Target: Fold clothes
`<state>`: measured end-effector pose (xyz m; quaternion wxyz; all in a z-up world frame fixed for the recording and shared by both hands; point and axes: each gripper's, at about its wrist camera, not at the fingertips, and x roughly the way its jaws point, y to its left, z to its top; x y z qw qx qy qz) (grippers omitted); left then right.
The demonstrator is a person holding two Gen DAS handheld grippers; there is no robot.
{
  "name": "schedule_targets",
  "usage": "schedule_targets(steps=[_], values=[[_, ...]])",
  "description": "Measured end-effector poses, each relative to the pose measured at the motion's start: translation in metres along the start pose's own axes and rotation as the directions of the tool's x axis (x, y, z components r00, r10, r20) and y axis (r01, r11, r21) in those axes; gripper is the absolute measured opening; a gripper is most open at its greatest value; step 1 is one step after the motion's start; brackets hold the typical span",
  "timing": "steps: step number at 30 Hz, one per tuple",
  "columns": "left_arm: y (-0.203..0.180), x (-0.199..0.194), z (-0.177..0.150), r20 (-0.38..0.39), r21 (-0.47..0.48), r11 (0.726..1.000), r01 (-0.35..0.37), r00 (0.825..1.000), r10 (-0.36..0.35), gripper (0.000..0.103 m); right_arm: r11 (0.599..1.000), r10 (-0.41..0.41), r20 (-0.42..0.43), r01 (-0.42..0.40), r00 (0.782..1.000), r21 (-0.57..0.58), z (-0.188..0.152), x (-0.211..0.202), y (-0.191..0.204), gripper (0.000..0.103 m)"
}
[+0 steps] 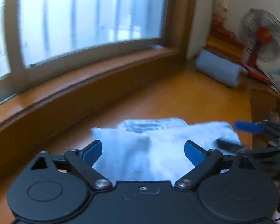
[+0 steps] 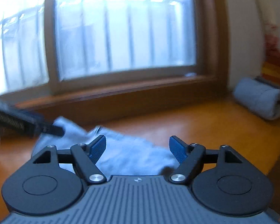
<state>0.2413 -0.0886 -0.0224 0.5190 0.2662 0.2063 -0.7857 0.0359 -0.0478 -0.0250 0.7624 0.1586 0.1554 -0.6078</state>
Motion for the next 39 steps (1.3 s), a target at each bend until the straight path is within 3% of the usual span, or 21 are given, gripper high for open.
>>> schedule_targets(steps=[2, 3, 5, 7, 10, 13, 16, 18, 21, 23, 26, 31, 36, 39], values=[[-0.001, 0.030, -0.007, -0.085, 0.027, 0.999, -0.040, 0.995, 0.043, 0.095, 1.000, -0.016, -0.072, 0.016, 0.997, 0.004, -0.014, 0.020, 0.002, 0.077], [0.003, 0.044, -0.012, -0.134, 0.016, 0.998, -0.054, 0.989, 0.056, 0.102, 1.000, -0.024, -0.093, 0.025, 0.995, 0.017, -0.021, 0.028, 0.002, 0.078], [0.020, 0.061, -0.018, -0.185, -0.108, 0.994, -0.022, 0.983, 0.001, 0.103, 0.998, -0.035, -0.118, 0.040, 0.992, 0.043, -0.029, 0.036, 0.003, 0.078], [0.039, 0.059, -0.020, -0.213, -0.252, 0.968, 0.011, 0.975, -0.067, 0.102, 0.999, -0.042, -0.122, 0.046, 0.992, 0.029, -0.025, 0.034, 0.007, 0.079], [0.034, 0.037, -0.017, -0.176, -0.224, 0.974, -0.022, 0.984, -0.018, 0.098, 0.998, -0.060, -0.106, 0.064, 0.993, 0.029, -0.014, 0.023, 0.009, 0.079], [0.011, -0.001, -0.009, -0.089, -0.091, 0.990, -0.105, 0.991, 0.097, 0.097, 0.996, -0.059, -0.037, 0.062, 0.998, 0.061, -0.007, 0.004, 0.004, 0.079], [-0.006, -0.020, -0.003, -0.008, -0.013, 0.995, -0.097, 0.995, 0.097, 0.098, 0.995, -0.007, -0.026, 0.009, 1.000, 0.104, -0.009, -0.003, 0.002, 0.080], [-0.015, -0.009, -0.003, -0.033, 0.015, 0.998, -0.059, 0.998, 0.059, 0.098, 0.992, 0.020, -0.066, -0.012, 0.998, 0.125, -0.017, 0.002, 0.003, 0.080], [-0.023, 0.035, -0.016, -0.150, 0.070, 0.992, -0.108, 0.982, 0.118, 0.100, 0.983, 0.031, -0.167, 0.000, 0.985, 0.185, -0.035, 0.021, 0.001, 0.080], [-0.021, 0.049, -0.020, -0.158, 0.069, 0.989, -0.128, 0.978, 0.137, 0.103, 0.957, 0.057, -0.188, 0.000, 0.980, 0.289, -0.039, 0.024, -0.008, 0.080], [-0.020, 0.050, -0.013, -0.169, 0.028, 0.990, -0.138, 0.976, 0.141, 0.103, 0.949, 0.078, -0.167, -0.023, 0.983, 0.313, -0.036, 0.013, -0.016, 0.080], [-0.023, 0.018, -0.017, -0.124, 0.058, 0.981, -0.183, 0.974, 0.189, 0.102, 0.986, 0.043, -0.088, -0.029, 0.995, 0.161, -0.041, -0.021, -0.018, 0.080], [-0.017, -0.032, -0.042, -0.068, 0.047, 0.980, -0.194, 0.978, 0.197, 0.102, 0.991, 0.084, -0.067, -0.077, 0.994, 0.110, -0.055, -0.043, -0.024, 0.081], [-0.007, -0.041, -0.067, -0.087, 0.039, 0.982, -0.186, 0.978, 0.188, 0.102, 0.989, 0.118, -0.078, -0.110, 0.990, 0.096, -0.063, -0.045, -0.025, 0.081]])
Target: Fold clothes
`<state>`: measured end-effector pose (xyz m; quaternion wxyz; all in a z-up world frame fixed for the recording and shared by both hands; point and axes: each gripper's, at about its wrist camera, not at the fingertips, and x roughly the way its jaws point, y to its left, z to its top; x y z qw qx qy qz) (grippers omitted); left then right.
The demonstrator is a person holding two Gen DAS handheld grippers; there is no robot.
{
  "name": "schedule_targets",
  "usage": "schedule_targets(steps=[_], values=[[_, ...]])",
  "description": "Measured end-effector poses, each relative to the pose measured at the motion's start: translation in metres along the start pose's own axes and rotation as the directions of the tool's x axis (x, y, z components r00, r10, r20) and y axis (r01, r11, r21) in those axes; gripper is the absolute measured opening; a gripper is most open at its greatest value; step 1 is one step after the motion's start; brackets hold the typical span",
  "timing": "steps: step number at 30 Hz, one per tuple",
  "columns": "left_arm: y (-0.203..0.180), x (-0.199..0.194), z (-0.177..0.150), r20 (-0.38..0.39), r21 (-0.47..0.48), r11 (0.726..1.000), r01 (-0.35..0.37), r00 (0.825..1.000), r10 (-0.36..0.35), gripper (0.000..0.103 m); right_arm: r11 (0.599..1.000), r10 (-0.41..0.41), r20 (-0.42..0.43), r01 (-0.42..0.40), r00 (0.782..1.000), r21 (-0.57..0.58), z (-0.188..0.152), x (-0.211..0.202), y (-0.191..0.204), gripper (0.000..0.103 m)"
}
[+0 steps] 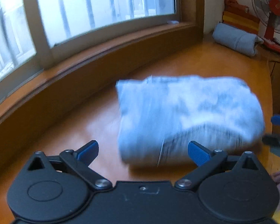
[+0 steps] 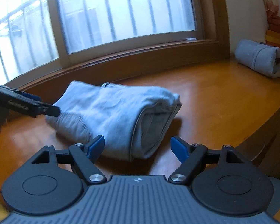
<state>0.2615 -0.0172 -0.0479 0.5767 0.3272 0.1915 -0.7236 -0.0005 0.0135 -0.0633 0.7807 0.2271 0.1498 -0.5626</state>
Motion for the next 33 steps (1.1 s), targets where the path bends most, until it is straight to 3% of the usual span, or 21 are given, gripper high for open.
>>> schedule_targets(steps=[5, 9, 11, 12, 14, 15, 19, 22, 25, 29, 33], values=[[0.014, 0.017, -0.030, -0.033, -0.006, 0.999, 0.045, 0.998, -0.045, 0.102, 0.995, 0.054, -0.056, -0.058, 0.997, -0.079, -0.004, 0.009, 0.013, 0.081], [0.010, 0.039, -0.027, 0.067, 0.122, 0.989, 0.081, 0.994, -0.090, 0.102, 0.980, 0.052, -0.041, -0.059, 0.998, -0.191, -0.019, 0.015, 0.028, 0.081], [0.004, 0.049, -0.022, 0.107, 0.196, 0.975, 0.108, 0.986, -0.131, 0.099, 0.967, 0.014, -0.025, -0.020, 1.000, -0.253, -0.028, 0.024, 0.034, 0.080], [0.003, 0.051, -0.020, 0.116, 0.214, 0.965, 0.154, 0.977, -0.181, 0.084, 0.962, -0.006, -0.008, 0.004, 1.000, -0.275, -0.031, 0.029, 0.036, 0.071], [0.001, 0.051, -0.014, 0.111, 0.209, 0.959, 0.189, 0.970, -0.215, 0.079, 0.957, -0.050, 0.027, 0.056, 0.998, -0.284, -0.033, 0.036, 0.038, 0.049], [0.003, 0.045, -0.011, 0.121, 0.193, 0.960, 0.203, 0.966, -0.229, 0.075, 0.966, -0.048, 0.030, 0.054, 0.998, -0.253, -0.028, 0.034, 0.036, 0.043], [0.012, -0.001, 0.005, 0.172, 0.107, 0.956, 0.272, 0.942, -0.287, 0.071, 0.995, 0.024, 0.080, -0.016, 0.997, -0.097, 0.002, -0.003, 0.022, 0.037], [0.007, -0.036, 0.020, 0.217, 0.095, 0.960, 0.262, 0.936, -0.276, 0.074, 0.996, 0.086, 0.118, -0.084, 0.989, -0.019, 0.031, -0.036, 0.013, 0.036], [0.003, -0.032, 0.041, 0.196, 0.026, 0.972, 0.234, 0.952, -0.235, 0.081, 0.989, 0.127, 0.101, -0.133, 0.987, 0.060, 0.054, -0.038, -0.002, 0.036], [-0.005, 0.012, 0.069, 0.159, -0.015, 0.995, 0.100, 0.983, -0.097, 0.088, 0.978, 0.135, 0.075, -0.145, 0.988, 0.150, 0.075, 0.001, -0.021, 0.036], [-0.010, 0.072, 0.094, 0.069, -0.030, 0.999, 0.031, 0.997, -0.029, 0.088, 0.995, 0.032, 0.033, -0.035, 0.999, 0.089, 0.088, 0.059, -0.024, 0.037]])
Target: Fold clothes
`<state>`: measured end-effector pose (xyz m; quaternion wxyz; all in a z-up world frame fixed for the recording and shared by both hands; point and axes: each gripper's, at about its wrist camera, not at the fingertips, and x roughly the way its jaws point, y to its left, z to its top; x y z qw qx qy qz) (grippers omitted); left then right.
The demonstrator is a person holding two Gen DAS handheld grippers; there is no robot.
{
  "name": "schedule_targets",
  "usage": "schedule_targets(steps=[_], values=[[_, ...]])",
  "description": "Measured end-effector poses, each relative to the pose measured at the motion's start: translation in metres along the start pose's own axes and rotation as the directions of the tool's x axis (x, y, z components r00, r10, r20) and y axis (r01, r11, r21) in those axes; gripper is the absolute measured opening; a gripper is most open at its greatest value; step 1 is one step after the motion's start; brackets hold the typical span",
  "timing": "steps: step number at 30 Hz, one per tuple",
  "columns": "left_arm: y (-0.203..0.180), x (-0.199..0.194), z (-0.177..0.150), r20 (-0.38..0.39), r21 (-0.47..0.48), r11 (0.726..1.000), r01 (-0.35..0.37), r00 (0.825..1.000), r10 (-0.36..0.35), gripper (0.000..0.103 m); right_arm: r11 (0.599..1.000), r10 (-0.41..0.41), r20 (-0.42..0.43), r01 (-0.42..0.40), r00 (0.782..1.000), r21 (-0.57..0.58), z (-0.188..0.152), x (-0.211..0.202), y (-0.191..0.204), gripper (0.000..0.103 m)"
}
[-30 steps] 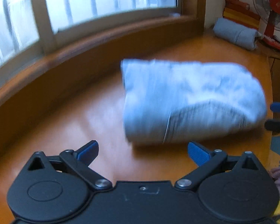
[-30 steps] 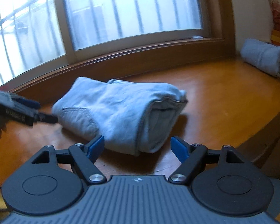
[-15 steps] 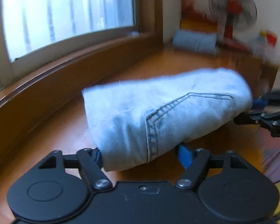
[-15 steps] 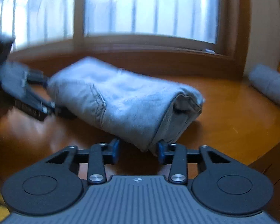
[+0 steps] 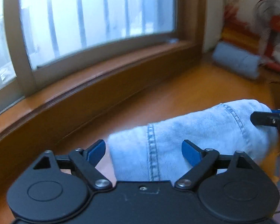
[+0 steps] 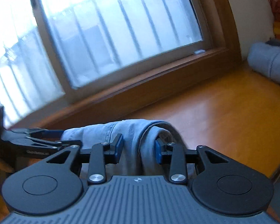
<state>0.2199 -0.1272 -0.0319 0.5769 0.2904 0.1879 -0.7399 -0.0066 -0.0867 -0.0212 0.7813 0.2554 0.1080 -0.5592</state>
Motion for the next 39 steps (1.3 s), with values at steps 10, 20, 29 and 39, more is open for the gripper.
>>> schedule_targets(steps=[10, 20, 29, 39], values=[[0.013, 0.011, -0.001, -0.039, -0.209, 0.978, 0.003, 0.999, -0.012, 0.092, 0.995, -0.096, -0.018, 0.095, 0.995, -0.043, -0.008, 0.030, -0.012, 0.041], [-0.035, 0.012, -0.004, -0.011, 0.145, 0.981, -0.127, 0.991, 0.130, 0.100, 0.964, -0.070, -0.016, 0.064, 0.997, -0.259, -0.021, 0.038, 0.027, 0.061], [-0.044, 0.017, -0.009, 0.002, 0.138, 0.974, -0.178, 0.984, 0.179, 0.103, 0.966, -0.124, -0.058, 0.107, 0.991, -0.234, -0.038, 0.045, 0.035, 0.065], [-0.041, -0.019, -0.015, -0.051, 0.031, 0.975, -0.219, 0.974, 0.220, 0.103, 0.953, -0.077, 0.037, 0.084, 0.996, -0.291, -0.044, 0.005, 0.038, 0.081]])
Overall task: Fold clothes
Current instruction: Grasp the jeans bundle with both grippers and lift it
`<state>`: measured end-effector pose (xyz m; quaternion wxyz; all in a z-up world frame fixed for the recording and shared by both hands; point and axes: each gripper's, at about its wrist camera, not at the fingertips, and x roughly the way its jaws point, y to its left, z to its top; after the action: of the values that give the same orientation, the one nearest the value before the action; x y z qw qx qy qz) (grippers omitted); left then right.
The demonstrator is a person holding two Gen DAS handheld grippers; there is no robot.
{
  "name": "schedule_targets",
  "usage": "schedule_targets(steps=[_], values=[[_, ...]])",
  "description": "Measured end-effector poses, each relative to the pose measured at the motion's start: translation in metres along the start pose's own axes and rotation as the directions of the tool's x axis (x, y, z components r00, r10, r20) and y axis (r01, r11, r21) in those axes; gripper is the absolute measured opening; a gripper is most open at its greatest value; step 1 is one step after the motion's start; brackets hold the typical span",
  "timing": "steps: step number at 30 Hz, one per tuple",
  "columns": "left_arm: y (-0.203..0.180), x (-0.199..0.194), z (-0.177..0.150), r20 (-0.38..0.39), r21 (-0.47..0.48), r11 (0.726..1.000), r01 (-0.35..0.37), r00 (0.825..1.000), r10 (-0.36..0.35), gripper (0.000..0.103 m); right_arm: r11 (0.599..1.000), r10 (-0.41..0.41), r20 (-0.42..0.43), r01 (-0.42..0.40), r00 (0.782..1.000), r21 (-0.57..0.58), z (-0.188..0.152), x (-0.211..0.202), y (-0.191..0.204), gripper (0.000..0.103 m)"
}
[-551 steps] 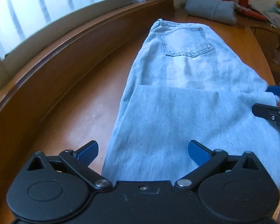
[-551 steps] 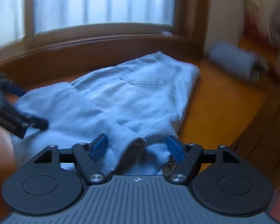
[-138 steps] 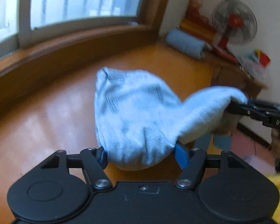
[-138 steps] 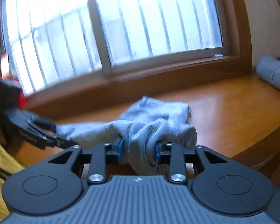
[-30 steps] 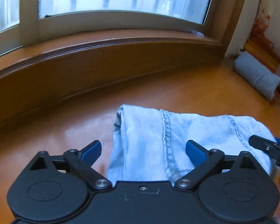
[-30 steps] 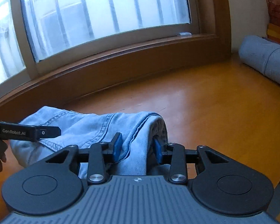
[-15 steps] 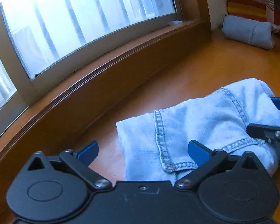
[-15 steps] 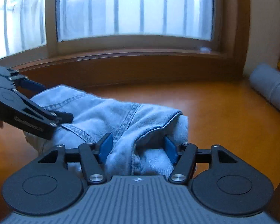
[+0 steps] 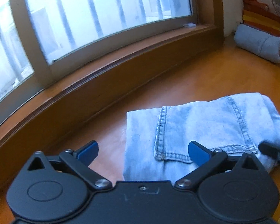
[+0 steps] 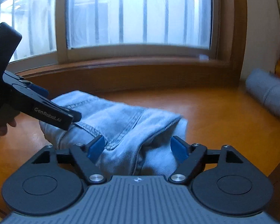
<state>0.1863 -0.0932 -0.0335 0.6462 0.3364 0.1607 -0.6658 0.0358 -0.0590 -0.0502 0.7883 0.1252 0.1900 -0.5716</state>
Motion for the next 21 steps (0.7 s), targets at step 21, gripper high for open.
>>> schedule_targets(steps=[21], values=[[-0.055, -0.070, -0.023, -0.220, -0.604, 0.740, -0.295, 0.954, 0.201, 0.103, 0.801, 0.589, -0.129, -0.598, 0.797, -0.038, 0.050, 0.082, -0.147, 0.081]])
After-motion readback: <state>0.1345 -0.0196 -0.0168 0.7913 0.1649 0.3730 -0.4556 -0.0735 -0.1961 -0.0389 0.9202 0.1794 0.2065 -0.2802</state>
